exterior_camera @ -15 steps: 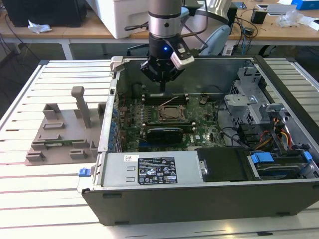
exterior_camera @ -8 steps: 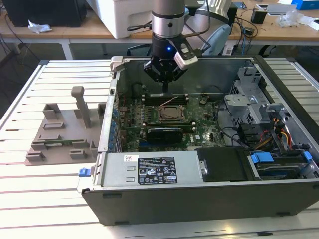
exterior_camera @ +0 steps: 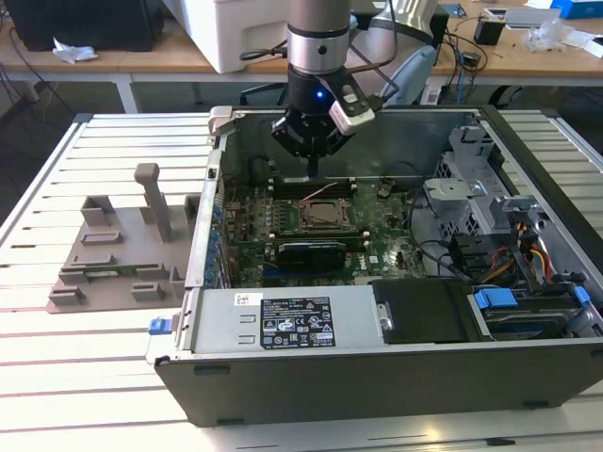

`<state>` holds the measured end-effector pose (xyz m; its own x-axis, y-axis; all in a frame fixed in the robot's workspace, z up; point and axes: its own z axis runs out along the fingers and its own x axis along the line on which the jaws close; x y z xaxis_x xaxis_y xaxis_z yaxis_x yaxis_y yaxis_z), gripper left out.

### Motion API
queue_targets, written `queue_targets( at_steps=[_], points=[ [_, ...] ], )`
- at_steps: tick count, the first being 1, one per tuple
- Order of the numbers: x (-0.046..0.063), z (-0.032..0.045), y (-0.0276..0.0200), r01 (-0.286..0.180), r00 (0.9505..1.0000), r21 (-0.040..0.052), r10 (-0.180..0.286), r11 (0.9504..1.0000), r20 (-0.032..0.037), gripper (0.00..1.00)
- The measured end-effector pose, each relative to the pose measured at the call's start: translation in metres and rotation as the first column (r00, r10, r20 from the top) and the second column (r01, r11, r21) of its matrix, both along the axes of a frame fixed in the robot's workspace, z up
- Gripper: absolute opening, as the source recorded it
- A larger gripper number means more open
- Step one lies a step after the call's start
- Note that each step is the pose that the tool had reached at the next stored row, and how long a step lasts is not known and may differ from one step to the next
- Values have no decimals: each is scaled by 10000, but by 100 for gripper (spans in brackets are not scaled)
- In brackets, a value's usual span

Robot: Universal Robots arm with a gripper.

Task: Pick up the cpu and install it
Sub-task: 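Install the first cpu locking lever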

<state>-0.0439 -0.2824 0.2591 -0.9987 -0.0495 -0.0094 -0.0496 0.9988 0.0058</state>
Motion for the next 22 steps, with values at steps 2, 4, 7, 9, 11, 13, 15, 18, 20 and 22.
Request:
queue_targets(
  at_steps=[2, 4, 7, 9, 11, 13, 15, 18, 20, 22],
  points=[
    [0, -19, -30, 2, 10000, 285, -2, 9996, 0, 11],
    [0, -38, -83, -1, 10000, 634, 1, 9980, -2, 11],
    [-8, -142, -107, -97, 10000, 706, 98, 9975, 0, 11],
    [-15, -187, -108, -140, 9999, 704, 140, 9974, -1, 11],
    [-16, -230, -105, -144, 9999, 705, 145, 9974, -1, 11],
    [-17, -293, -96, -143, 9999, 711, 143, 9974, -1, 11],
    [-13, -363, -44, -178, 9998, 713, 179, 9973, 0, 11],
    [213, -469, -11, -215, 9998, 713, 219, 9972, -43, 11],
    [331, -516, -23, -211, 9997, 758, 218, 9969, -87, 11],
    [386, -546, -106, -210, 9997, 981, 220, 9950, -97, 11]
  ],
)
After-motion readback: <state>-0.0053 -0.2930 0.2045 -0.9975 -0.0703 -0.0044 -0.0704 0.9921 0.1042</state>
